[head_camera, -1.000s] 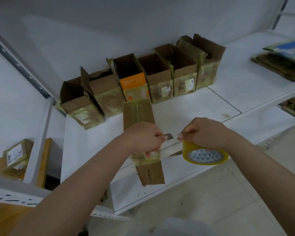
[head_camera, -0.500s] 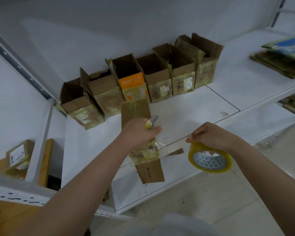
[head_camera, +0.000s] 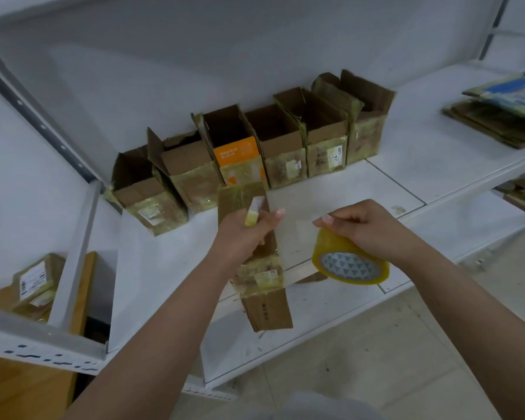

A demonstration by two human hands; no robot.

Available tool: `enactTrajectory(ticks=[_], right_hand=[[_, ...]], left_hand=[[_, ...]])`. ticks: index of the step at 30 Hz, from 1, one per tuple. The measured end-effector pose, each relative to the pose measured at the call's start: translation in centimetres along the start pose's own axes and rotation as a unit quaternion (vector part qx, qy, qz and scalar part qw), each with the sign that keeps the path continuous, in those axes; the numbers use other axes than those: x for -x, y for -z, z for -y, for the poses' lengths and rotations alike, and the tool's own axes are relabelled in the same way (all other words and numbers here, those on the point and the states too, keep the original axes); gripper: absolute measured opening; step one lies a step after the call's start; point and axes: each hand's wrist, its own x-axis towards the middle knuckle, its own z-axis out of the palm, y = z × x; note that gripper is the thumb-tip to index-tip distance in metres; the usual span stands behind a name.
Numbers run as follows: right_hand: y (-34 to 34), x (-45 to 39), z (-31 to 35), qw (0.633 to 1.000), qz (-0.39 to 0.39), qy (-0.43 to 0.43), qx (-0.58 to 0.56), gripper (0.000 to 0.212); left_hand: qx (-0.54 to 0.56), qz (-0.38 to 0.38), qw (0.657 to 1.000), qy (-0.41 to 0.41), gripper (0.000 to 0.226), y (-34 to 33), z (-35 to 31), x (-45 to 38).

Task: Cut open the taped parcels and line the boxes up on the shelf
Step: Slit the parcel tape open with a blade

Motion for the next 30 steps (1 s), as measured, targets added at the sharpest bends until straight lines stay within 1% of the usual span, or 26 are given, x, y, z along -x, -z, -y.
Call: enactTrajectory(ticks=[1,2,3,4,6,7,9,11,12,14,16,18,20,22,23,25,27,28,29,30], right_hand=[[-0.1,0.0,0.5,1.000,-0.004,0.012,0.005,0.019],[-0.3,-0.1,0.9,0.999,-0.008,0.026,0.018,0.020],[-0.5,-0.2,1.2,0.999,-0.012,0.038,0.037,0.023],[-0.8,-0.3,1.6,0.997,-0.015,0.048,0.066,0.029],[-1.5,-0.7,2.2,0.988,-0.023,0.062,0.139,0.041],[-1.8,-0.9,2.4,0.983,-0.030,0.067,0.167,0.042],[-2.5,-1.2,2.4,0.976,-0.052,0.071,0.199,0.041],[-3.3,-1.5,2.0,0.966,-0.093,0.074,0.229,0.050],[-3.7,-1.6,1.8,0.959,-0.122,0.081,0.244,0.048],[-4.8,-1.5,1.6,0.944,-0.187,0.107,0.251,0.035],[-5.7,-1.6,1.7,0.926,-0.249,0.152,0.241,0.025],[-6.4,-2.1,2.0,0.902,-0.298,0.191,0.248,0.024],[-6.7,-2.7,2.3,0.887,-0.323,0.210,0.252,0.026],[-6.7,-3.2,1.9,0.885,-0.333,0.203,0.254,0.027],[-6.3,-3.5,1.5,0.888,-0.337,0.186,0.252,0.028],[-5.0,-4.6,0.3,0.895,-0.357,0.131,0.233,0.029],[-3.5,-5.8,-1.5,0.886,-0.381,0.100,0.244,0.027],[-2.9,-6.4,-2.5,0.881,-0.381,0.097,0.264,0.027],[-2.5,-7.0,-3.6,0.883,-0.363,0.092,0.284,0.026],[-2.4,-7.5,-4.6,0.893,-0.330,0.077,0.296,0.026]], left_hand=[[0.025,-0.006,1.000,-0.016,0.054,-0.1,0.1,0.3],[0.030,-0.005,0.999,-0.037,0.058,-0.3,0.2,0.5],[0.030,0.001,0.998,-0.058,0.054,-0.5,0.2,0.8],[0.038,0.011,0.997,-0.070,0.044,-0.7,0.2,0.9],[0.074,0.031,0.995,-0.063,0.027,-0.8,0.2,1.3],[0.086,0.031,0.994,-0.060,0.023,-0.8,0.3,1.4],[0.096,0.014,0.993,-0.066,0.022,-0.9,0.8,1.4],[0.110,0.005,0.992,-0.067,0.025,-0.9,1.1,1.5],[0.117,0.004,0.991,-0.065,0.026,-0.9,1.2,1.5],[0.119,0.002,0.992,-0.053,0.028,-1.0,1.2,1.6],[0.118,0.002,0.992,-0.044,0.028,-1.0,1.2,1.6],[0.122,0.007,0.992,-0.039,0.030,-0.8,1.2,1.4],[0.122,0.010,0.992,-0.038,0.027,-0.5,1.1,1.3],[0.109,0.013,0.993,-0.037,0.019,-0.2,1.0,1.2],[0.103,0.007,0.994,-0.033,0.019,0.0,1.1,1.2],[0.126,-0.031,0.992,-0.007,0.024,0.3,1.4,1.1],[0.152,-0.071,0.986,0.009,0.027,0.7,1.7,1.1],[0.153,-0.080,0.985,0.005,0.028,0.7,1.7,1.1],[0.153,-0.082,0.985,-0.002,0.029,0.7,1.7,1.0],[0.156,-0.081,0.984,-0.010,0.031,0.5,1.6,1.1]])
